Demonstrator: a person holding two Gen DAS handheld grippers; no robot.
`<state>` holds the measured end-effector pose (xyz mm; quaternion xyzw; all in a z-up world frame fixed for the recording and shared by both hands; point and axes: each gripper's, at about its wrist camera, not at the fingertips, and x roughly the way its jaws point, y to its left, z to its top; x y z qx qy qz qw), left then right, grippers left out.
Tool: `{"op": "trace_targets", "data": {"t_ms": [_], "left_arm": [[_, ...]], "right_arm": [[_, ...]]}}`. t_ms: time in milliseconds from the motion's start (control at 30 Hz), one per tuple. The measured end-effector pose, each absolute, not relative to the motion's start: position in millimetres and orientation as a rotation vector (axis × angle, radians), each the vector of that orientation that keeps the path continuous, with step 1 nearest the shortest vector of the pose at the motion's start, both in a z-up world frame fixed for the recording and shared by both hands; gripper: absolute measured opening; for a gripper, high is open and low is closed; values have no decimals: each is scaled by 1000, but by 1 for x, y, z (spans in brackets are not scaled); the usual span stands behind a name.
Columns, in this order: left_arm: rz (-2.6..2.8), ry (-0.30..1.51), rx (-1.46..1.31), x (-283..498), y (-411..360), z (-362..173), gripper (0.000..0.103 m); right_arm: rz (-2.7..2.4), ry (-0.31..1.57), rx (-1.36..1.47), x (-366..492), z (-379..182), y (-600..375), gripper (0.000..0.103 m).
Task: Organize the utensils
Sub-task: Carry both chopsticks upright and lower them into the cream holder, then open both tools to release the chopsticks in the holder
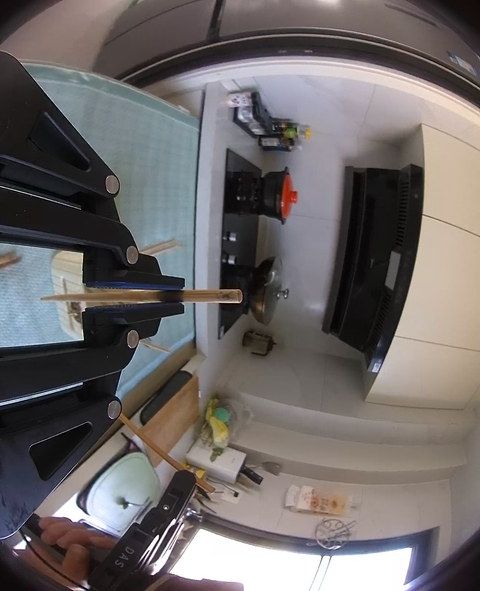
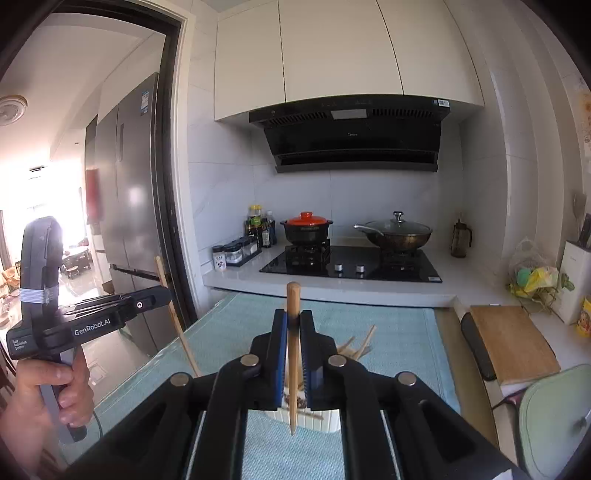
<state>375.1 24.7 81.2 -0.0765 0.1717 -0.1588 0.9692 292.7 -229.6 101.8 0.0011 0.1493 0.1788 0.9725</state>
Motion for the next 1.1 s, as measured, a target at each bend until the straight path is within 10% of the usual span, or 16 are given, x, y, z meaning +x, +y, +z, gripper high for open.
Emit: {"op": "trace_targets", "data": {"t_ms": [800,900,967,1100], "left_arm": [[-274,684,-155,540,-18,-46,5],[-257,699,-161,537,-13,-46,31],[-238,668,-152,525,-7,-38,67],[-223,620,-104,493,6,-19,80]], "right_arm": [[425,704,65,484,-12,-200,8],[413,746,82,500,-22,-198,11],[403,742,85,502,-20,-198,37],[382,660,96,478,1,-207,53]]}}
